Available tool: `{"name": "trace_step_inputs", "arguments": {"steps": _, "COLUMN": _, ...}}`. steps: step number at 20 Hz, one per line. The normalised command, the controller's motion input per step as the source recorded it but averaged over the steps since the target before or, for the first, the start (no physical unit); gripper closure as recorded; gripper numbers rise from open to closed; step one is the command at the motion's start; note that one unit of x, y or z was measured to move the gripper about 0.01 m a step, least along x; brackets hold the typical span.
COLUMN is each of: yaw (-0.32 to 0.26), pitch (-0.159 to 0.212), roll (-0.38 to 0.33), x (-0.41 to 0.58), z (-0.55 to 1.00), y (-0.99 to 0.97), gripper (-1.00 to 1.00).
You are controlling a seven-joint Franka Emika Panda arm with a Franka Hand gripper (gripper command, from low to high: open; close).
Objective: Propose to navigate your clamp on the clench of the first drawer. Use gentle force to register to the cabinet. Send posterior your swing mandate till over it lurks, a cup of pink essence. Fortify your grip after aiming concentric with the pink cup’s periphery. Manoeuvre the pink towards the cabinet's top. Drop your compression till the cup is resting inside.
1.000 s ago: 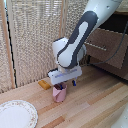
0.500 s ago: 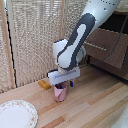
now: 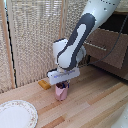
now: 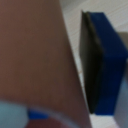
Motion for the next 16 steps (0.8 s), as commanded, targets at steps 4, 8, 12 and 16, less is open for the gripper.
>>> {"name": "trace_step_inputs", "arguments": {"steps": 4, "yaw": -0.157, "pitch": -0.116, "roll": 0.040, "x": -0.099, "z": 0.21, "y": 0.03, "gripper": 1.00}}
{"name": "trace_step_inputs", "arguments": {"steps": 8, "yaw": -0.296, "pitch": -0.055, "roll": 0.098, "x": -0.056, "z": 0.67, "y": 0.08, "gripper": 1.00}}
{"name": "trace_step_inputs", "arguments": {"steps": 12, "yaw": -0.298, "pitch": -0.042, "roll": 0.099, "x": -0.027, "z": 0.67, "y": 0.08, "gripper": 1.00}}
{"name": "trace_step_inputs", "arguments": {"steps": 16, "yaw": -0.293, "pitch": -0.020, "roll": 0.043, "x": -0.011, "z": 0.79, "y": 0.06, "gripper": 1.00}}
